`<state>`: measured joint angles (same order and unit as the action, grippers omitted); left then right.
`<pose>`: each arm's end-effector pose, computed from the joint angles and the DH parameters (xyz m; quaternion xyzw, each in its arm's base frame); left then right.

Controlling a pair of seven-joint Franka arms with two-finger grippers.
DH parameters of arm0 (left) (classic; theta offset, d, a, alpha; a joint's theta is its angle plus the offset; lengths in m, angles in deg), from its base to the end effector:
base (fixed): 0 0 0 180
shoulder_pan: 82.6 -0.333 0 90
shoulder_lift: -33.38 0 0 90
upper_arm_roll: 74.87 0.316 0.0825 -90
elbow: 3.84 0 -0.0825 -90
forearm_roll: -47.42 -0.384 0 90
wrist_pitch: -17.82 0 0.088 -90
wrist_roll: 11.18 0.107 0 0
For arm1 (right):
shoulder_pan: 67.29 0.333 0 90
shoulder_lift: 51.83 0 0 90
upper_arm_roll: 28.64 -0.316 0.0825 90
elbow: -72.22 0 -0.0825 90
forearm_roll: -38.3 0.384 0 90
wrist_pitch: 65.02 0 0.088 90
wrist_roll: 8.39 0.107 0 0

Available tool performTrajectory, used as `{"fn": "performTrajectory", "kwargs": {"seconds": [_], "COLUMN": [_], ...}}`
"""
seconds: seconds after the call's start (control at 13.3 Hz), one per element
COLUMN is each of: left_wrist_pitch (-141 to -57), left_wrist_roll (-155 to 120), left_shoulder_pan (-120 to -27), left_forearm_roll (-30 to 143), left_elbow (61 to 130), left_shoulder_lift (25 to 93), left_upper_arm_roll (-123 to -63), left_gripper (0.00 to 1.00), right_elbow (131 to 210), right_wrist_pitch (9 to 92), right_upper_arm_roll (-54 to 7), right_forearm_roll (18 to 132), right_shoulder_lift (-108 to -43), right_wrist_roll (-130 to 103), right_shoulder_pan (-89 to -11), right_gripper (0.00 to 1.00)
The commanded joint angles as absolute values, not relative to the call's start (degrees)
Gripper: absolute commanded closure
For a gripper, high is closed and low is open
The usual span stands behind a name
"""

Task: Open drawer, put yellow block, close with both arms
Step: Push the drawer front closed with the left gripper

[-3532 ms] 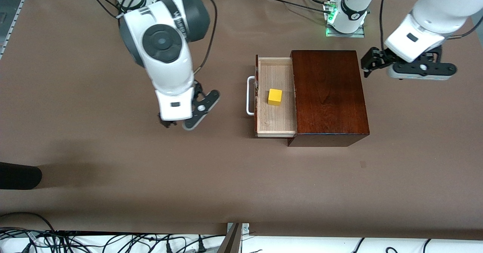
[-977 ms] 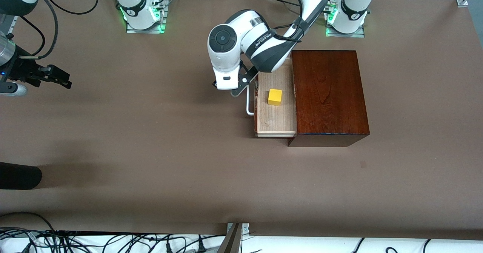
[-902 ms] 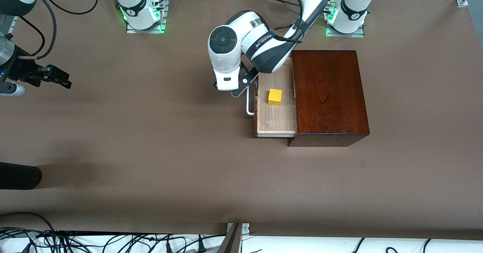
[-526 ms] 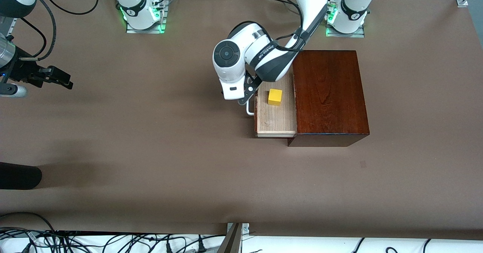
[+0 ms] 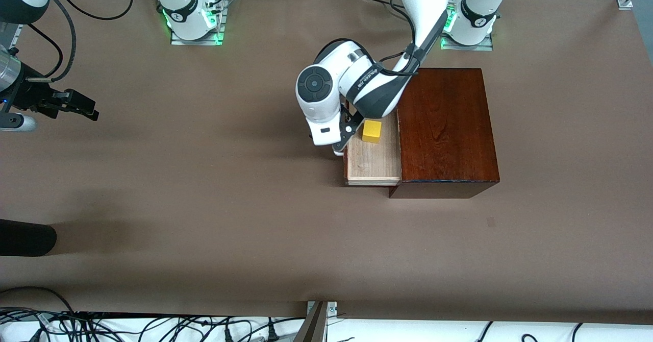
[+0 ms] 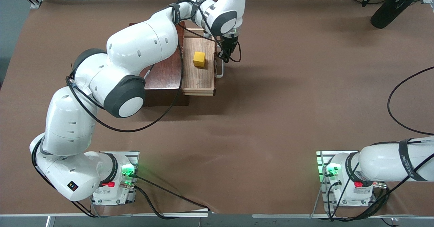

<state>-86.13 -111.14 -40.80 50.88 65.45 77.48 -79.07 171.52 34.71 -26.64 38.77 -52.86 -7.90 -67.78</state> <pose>0.5160 -0.5216 0.3072 -0.8786 -0.4673 0.0762 0.0616 0.5671 -0.0238 0.5519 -0.9996 0.0267 0.0052 0.0038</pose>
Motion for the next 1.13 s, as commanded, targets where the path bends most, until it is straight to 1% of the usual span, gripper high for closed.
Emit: {"fn": "performTrajectory", "kwargs": {"seconds": [0.0,0.23,0.38,0.75,1.05], "left_wrist_pitch": [-85.5,-85.4,-83.1,-78.7,-78.3], "left_wrist_roll": [-112.6,-112.1,-109.1,-100.0,-95.1], "left_shoulder_pan": [-40.7,-41.2,-41.3,-42.4,-44.0], "left_forearm_roll": [49.4,48.1,45.2,44.4,41.6], "left_elbow": [65.5,66.9,67.2,67.4,72.3], "left_shoulder_lift": [77.5,77.2,76.8,75.4,71.7], "left_upper_arm_roll": [-78.5,-77.4,-76.9,-75.3,-75.3], "left_gripper": [1.00,1.00,1.00,1.00,1.00], "right_elbow": [170.4,170.2,170.1,169.8,169.7], "right_wrist_pitch": [34.3,34.3,34.3,34.3,34.3], "right_upper_arm_roll": [-26.9,-26.9,-26.9,-27.0,-27.0], "right_forearm_roll": [39.5,39.4,39.4,38.8,38.7], "right_shoulder_lift": [-52.7,-52.7,-52.7,-52.6,-52.5], "right_wrist_roll": [-7.8,-7.8,-7.8,-7.8,-7.8], "right_shoulder_pan": [-68.1,-68.1,-68.1,-68.0,-68.1], "right_gripper": [0.00,0.00,0.00,0.00,0.00]}}
